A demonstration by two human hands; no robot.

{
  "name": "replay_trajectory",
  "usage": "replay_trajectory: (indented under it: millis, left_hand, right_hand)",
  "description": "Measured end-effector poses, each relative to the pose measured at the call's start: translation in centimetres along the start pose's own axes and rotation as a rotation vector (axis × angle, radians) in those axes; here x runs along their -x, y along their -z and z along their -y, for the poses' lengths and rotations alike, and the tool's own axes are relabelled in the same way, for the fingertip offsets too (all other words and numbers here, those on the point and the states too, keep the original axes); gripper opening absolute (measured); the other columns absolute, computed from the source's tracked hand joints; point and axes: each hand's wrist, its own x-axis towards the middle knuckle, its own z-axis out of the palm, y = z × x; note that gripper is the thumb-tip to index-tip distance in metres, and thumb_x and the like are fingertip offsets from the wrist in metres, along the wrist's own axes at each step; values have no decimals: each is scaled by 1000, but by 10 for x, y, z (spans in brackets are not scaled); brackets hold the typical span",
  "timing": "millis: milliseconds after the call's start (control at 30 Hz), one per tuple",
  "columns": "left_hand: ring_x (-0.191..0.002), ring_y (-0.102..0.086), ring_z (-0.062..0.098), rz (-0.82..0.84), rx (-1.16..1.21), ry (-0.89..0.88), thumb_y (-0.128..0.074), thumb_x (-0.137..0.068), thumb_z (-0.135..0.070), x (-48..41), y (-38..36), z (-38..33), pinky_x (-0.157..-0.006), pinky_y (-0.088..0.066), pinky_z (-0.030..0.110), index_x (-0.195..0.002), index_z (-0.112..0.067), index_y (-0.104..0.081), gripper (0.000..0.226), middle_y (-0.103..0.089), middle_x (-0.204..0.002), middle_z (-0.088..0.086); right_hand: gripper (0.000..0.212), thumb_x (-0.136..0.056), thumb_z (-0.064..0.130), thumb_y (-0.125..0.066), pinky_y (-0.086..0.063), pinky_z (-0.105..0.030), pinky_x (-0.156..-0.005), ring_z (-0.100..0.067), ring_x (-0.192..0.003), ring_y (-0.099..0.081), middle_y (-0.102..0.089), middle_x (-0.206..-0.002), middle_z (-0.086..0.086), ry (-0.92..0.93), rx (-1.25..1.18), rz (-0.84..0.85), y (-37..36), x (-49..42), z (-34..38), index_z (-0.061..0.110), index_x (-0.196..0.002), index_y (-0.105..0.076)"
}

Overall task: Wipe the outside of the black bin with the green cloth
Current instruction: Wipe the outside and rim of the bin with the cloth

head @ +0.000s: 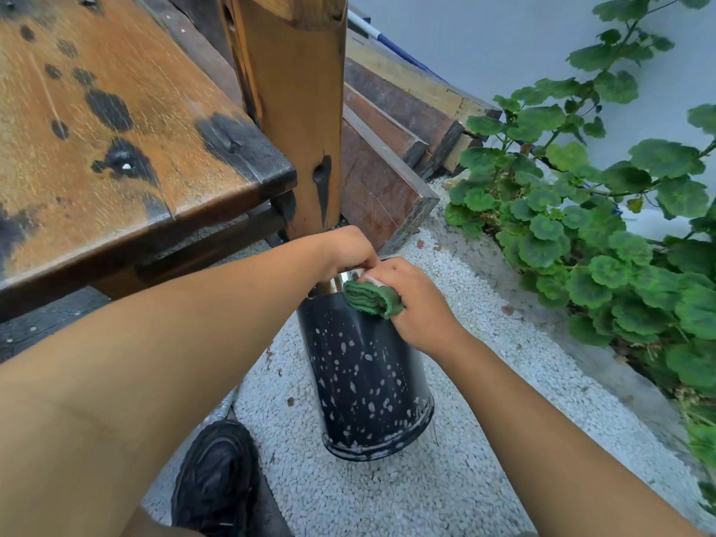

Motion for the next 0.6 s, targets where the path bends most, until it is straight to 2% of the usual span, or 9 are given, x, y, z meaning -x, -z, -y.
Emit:
replay_trajectory:
  millis: [67, 100, 133, 200, 267, 367, 500, 600]
  left_hand:
    - [-92, -54, 24, -24, -8, -5, -55, -86, 7, -2, 2, 3, -88, -47, 39, -90, -2, -69, 17, -62, -93, 7]
    - [-100, -55, 23, -32, -14, -9, -54, -88, 7, -1, 2, 3, -96, -46, 38, -93, -2, -68, 18, -62, -98, 5]
    - [-102, -54, 22, -37, -24, -18, -53, -90, 7, -2, 2, 2, -96, -45, 36, -95, -1, -67, 17, -61, -101, 4]
    - [-94, -49, 20, -23, -94, -34, -50, -92, 8, -3, 3, -1, -83, -39, 33, -101, 2, -65, 18, -59, -102, 3]
    - [-85, -46, 26, -9, -205, -40, -52, -94, 2, -3, 4, -5, -76, -40, 33, -97, -6, -62, 13, -58, -100, 4]
    - [-86, -56, 31, -52, -315, -38, -59, -90, -11, -4, 5, -11, -82, -51, 36, -92, -13, -61, 4, -63, -99, 8]
    - [-87, -58, 27, -55, -365, -45, -59, -89, -12, -8, 4, -14, -86, -53, 39, -92, -14, -61, 4, -63, -102, 9]
    - [-86, -58, 24, -76, -408, -63, -58, -89, -11, -9, 3, -16, -83, -52, 37, -87, -15, -60, 5, -62, -98, 8]
  right_hand:
    - [52, -85, -11, -59, -47, -42, -93, -21, -110, -50, -55, -116, 6, -4, 24, 33, -5, 8, -2, 23, -123, -69]
    - [49, -86, -8, -61, -48, -42, -92, -21, -109, -49, -54, -115, 7, -2, 39, 46, -9, 14, -3, 24, -122, -68]
    - [48, -86, -6, -62, -48, -41, -91, -20, -108, -48, -53, -114, 7, 6, 50, 54, -13, 23, -4, 24, -122, -68]
    - [49, -84, -6, -65, -47, -39, -91, -18, -108, -46, -51, -112, 9, 9, 57, 70, -21, 41, -8, 24, -123, -68]
    - [47, -86, -3, -66, -47, -34, -91, -13, -107, -44, -49, -112, 12, -1, 62, 89, -29, 60, -12, 26, -123, -67]
    - [36, -92, 8, -67, -44, -25, -92, -9, -109, -43, -48, -111, 17, -5, 41, 108, -39, 87, -17, 31, -120, -68]
    - [38, -91, 7, -66, -39, -16, -93, -5, -112, -42, -46, -112, 21, -39, 36, 173, -47, 116, -22, 35, -118, -67]
    - [37, -94, 9, -63, -38, -15, -92, -2, -112, -41, -45, -113, 23, -73, 22, 203, -49, 129, -27, 37, -118, -66]
